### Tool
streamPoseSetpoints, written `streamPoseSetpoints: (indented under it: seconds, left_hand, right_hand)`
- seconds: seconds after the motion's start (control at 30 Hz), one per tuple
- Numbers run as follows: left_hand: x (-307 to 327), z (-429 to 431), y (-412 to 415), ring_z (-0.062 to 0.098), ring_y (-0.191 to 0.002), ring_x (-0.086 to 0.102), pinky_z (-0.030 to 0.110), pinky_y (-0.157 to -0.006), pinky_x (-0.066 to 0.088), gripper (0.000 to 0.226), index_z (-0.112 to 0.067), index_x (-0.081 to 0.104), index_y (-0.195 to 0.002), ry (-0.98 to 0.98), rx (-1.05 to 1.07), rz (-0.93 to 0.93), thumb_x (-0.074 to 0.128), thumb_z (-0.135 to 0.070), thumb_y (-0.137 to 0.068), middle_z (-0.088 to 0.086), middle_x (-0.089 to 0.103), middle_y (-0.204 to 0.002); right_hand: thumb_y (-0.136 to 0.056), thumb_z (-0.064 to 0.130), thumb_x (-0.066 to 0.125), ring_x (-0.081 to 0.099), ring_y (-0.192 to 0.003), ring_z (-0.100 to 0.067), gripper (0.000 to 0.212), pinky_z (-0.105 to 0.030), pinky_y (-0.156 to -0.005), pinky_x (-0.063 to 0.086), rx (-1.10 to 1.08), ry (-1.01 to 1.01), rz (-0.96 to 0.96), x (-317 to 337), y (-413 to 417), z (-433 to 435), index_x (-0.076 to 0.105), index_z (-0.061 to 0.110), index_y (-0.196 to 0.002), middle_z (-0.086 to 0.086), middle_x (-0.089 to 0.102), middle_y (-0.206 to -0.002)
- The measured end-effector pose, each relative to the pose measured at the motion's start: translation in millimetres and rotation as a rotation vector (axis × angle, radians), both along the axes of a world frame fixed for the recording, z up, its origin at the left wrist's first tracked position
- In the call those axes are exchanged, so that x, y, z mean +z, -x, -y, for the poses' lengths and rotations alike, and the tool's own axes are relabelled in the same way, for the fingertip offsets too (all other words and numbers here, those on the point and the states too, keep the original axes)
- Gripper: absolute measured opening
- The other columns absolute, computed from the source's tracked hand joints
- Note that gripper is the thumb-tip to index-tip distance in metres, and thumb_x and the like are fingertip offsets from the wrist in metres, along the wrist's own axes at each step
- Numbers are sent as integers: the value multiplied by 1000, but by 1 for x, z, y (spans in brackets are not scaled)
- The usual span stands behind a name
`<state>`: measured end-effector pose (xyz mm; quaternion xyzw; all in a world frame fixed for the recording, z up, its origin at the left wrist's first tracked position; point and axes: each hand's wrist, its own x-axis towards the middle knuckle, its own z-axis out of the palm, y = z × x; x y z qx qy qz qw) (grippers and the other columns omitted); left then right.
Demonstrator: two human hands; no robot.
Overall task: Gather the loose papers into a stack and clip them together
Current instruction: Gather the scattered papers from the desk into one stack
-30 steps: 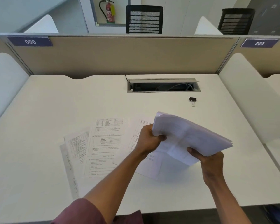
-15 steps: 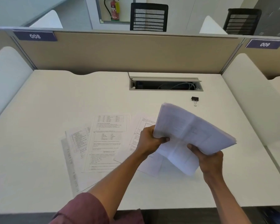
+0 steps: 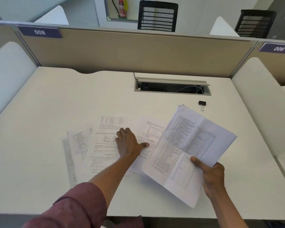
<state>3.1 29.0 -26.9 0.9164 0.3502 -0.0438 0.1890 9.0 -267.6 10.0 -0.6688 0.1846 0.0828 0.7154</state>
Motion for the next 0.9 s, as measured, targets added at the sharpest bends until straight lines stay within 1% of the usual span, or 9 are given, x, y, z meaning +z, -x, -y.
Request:
streamPoseSetpoints:
  seconds: [0.2, 0.37, 0.47, 0.53, 0.6, 0.7, 0.8, 0.83, 0.9]
  left_hand:
    - [7, 6, -9, 39, -142, 40, 47, -115, 42, 124, -2, 34, -150, 55, -6, -116, 99, -60, -63, 21, 33, -154]
    - [8, 4, -14, 39, -139, 48, 45, -117, 41, 123, 1, 33, -150, 111, 37, -155, 103, -50, -62, 20, 41, -149]
    - [11, 3, -16, 37, -129, 59, 44, -110, 42, 89, -3, 45, -140, 119, 39, -134, 97, -33, -75, 16, 67, -124]
    - [15, 2, -13, 34, -115, 63, 41, -97, 39, 38, -7, 59, -114, 96, 1, -62, 81, -15, -84, 8, 67, -93]
    - [17, 1, -8, 33, -103, 69, 39, -88, 44, 18, -7, 69, -103, 228, -4, 21, 75, -9, -87, 4, 67, -86]
    - [22, 0, -3, 30, -102, 74, 35, -82, 56, 25, -10, 75, -115, 600, -28, 142, 81, -22, -93, 7, 78, -110]
    - [27, 1, 7, 27, -111, 74, 45, -98, 60, 30, -16, 75, -123, 825, -126, 159, 70, -37, -101, 5, 79, -120]
    - [28, 3, 10, 26, -111, 74, 49, -101, 58, 37, -16, 75, -119, 898, -137, 169, 64, -47, -103, 5, 80, -118]
    - [28, 6, 17, 22, -102, 73, 50, -100, 57, 74, -7, 71, -110, 1003, -109, 220, 52, -77, -97, 8, 80, -111]
  right_hand:
    - [-75, -4, 90, 76, -91, -24, 35, -34, -73, 60, 45, 0, -20, -7, -1, -7, 76, 14, -101, -2, 81, -104]
    - [-74, -3, 90, 78, -87, -20, 36, -32, -66, 64, 88, -3, -32, -12, -1, -10, 77, 15, -103, 2, 84, -96]
    - [-75, -3, 89, 81, -85, -18, 36, -30, -64, 65, 124, -22, -48, -14, -1, -9, 77, 15, -104, 4, 85, -95]
    - [-75, -2, 89, 81, -88, -22, 37, -35, -68, 65, 148, -24, -66, -17, -2, -8, 78, 13, -106, 0, 85, -99]
    - [-75, -2, 89, 81, -90, -25, 37, -36, -69, 65, 168, -29, -86, -19, -2, -8, 78, 11, -108, -3, 85, -102]
    - [-75, -1, 89, 82, -92, -26, 39, -37, -74, 65, 183, -37, -102, -23, -2, -10, 78, 9, -111, -6, 84, -106]
    - [-71, 5, 90, 80, -97, -28, 45, -41, -80, 63, 205, -22, -106, -25, -1, -15, 77, 10, -114, -5, 84, -108]
    - [-70, 7, 90, 80, -97, -27, 46, -40, -78, 64, 210, -16, -105, -24, -1, -17, 77, 11, -114, -4, 84, -107]
    - [-71, 8, 90, 80, -97, -27, 45, -40, -76, 64, 222, -16, -100, -24, -2, -20, 77, 12, -114, -3, 84, -107]
